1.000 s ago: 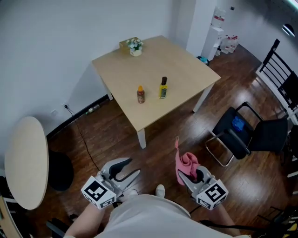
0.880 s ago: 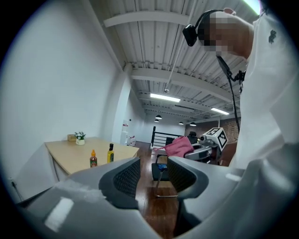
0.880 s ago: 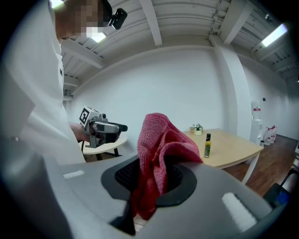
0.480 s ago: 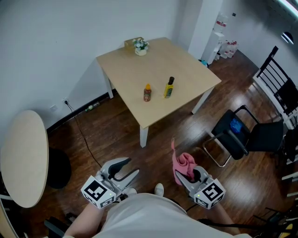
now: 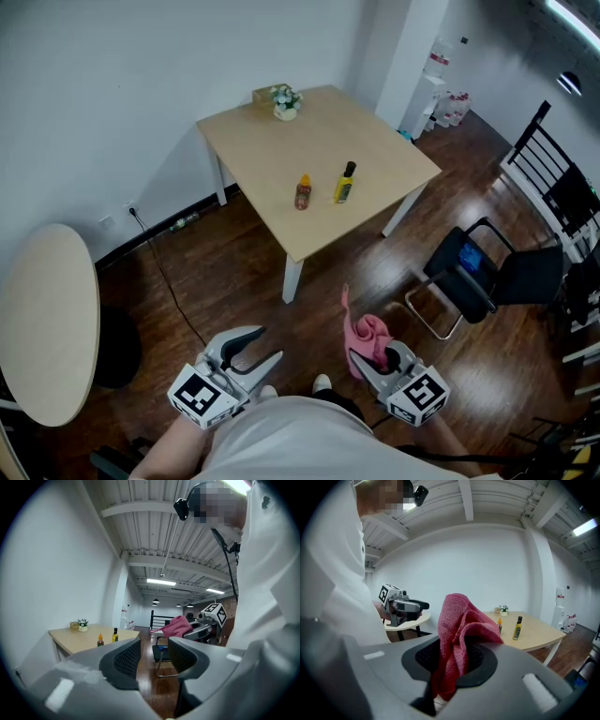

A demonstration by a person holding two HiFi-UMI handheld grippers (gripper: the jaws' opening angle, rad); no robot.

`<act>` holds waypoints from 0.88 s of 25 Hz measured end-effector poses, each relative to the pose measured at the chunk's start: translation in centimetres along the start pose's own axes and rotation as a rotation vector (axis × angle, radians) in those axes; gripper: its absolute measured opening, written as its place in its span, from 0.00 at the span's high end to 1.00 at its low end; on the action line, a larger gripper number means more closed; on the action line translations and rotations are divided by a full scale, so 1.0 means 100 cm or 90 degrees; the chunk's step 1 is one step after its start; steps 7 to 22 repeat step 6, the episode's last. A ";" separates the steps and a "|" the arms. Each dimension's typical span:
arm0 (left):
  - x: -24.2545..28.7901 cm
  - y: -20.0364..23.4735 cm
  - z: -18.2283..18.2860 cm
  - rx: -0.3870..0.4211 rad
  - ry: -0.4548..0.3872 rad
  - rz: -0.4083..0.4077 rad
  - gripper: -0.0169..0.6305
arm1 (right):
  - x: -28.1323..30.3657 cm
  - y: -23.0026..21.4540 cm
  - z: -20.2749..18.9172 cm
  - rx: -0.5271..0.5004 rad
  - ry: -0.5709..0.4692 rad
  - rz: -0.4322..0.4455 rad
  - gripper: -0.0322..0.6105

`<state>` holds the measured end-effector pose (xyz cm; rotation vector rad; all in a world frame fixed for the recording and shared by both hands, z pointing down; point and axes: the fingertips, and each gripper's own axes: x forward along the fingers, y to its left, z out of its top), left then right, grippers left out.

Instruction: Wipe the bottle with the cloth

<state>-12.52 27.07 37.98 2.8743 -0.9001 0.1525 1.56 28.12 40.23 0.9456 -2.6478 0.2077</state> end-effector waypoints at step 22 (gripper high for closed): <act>-0.012 -0.019 -0.006 0.009 0.001 -0.063 0.69 | 0.002 0.024 -0.012 0.016 0.013 -0.013 0.84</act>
